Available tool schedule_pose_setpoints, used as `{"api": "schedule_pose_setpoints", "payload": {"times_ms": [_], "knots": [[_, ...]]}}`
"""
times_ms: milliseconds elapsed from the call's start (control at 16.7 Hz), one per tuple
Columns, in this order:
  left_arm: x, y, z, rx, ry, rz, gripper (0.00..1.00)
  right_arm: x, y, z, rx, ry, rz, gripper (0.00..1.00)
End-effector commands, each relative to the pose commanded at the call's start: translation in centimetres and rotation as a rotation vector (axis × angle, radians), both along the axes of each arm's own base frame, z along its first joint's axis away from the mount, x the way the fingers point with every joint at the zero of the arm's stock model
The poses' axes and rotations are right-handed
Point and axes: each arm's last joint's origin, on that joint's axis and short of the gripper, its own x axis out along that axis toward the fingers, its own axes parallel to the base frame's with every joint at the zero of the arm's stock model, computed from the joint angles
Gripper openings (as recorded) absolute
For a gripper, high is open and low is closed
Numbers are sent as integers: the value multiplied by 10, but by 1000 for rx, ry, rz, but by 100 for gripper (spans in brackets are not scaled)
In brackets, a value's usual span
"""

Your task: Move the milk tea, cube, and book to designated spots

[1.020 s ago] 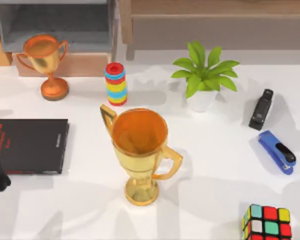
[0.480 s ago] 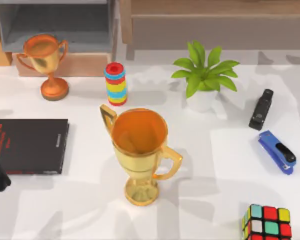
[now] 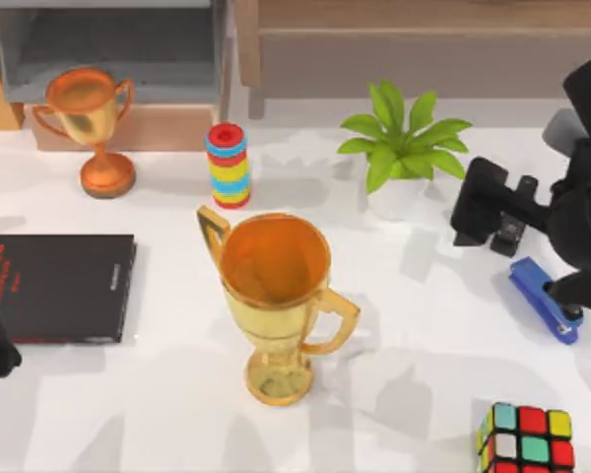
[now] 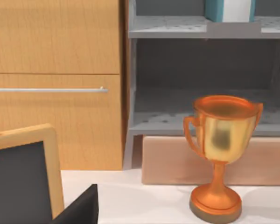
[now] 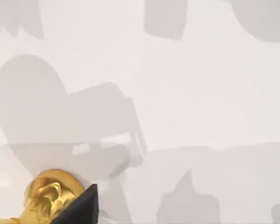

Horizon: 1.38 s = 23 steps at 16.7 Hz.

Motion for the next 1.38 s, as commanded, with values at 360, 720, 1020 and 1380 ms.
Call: {"api": "schedule_pose_setpoints", "payload": {"times_ms": [360, 720, 1020, 1380], "knots": [[0, 0, 0, 0, 0, 0, 100, -68, 25, -16, -280, 289, 177, 100], [0, 0, 0, 0, 0, 0, 100, -77, 27, -18, -322, 316, 206, 100], [0, 0, 0, 0, 0, 0, 100, -75, 27, -36, -325, 320, 207, 100], [0, 0, 0, 0, 0, 0, 100, -77, 27, -78, -322, 316, 206, 100]]}}
